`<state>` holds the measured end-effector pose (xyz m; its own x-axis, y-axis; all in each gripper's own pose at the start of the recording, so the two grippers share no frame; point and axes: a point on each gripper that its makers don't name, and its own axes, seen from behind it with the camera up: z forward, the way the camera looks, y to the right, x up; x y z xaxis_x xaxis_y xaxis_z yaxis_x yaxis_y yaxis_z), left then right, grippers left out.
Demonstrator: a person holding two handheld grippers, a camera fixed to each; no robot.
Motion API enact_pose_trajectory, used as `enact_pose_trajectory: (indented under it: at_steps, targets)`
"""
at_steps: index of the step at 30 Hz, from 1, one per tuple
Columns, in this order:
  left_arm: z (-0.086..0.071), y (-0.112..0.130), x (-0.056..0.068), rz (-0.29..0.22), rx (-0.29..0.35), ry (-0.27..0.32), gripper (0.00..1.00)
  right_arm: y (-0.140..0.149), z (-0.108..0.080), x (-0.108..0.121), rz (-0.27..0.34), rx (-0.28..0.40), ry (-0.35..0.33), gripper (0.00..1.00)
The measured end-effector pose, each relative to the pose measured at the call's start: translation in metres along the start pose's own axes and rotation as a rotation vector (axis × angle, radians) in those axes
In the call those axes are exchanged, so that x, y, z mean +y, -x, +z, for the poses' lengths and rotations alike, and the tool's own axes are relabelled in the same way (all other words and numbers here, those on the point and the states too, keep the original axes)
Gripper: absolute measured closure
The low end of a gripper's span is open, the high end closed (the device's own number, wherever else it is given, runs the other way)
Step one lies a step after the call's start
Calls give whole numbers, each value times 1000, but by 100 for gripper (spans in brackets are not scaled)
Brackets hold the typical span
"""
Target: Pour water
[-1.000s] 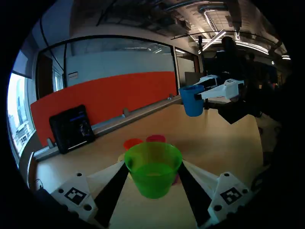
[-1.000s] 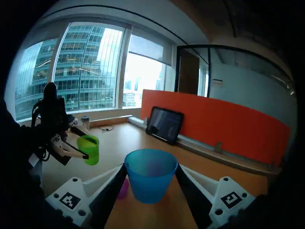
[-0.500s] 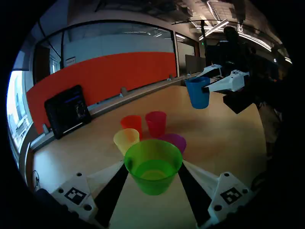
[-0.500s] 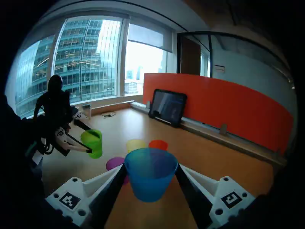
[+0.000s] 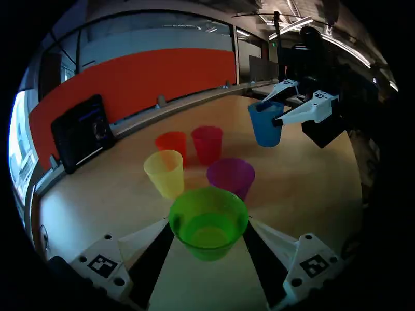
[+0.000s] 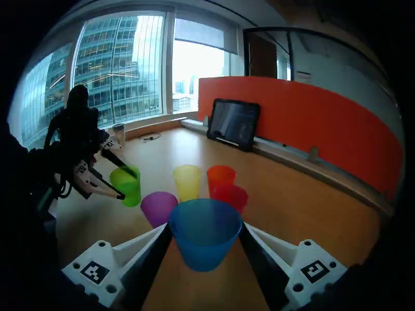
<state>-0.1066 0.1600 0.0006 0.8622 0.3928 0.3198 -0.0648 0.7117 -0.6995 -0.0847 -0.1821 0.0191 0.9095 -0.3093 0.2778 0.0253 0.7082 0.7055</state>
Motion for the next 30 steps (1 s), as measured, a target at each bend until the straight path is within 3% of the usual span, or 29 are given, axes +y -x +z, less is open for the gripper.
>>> enact_pose_trajectory:
  at_steps: [11, 30]
  targets:
    - [12, 14, 4, -6, -61, 37, 14, 22, 14, 0, 0, -59, -21, 7]
    - [16, 27, 6, -39, -70, 75, 14, 38, 27, -2, -22, -103, -24, 7]
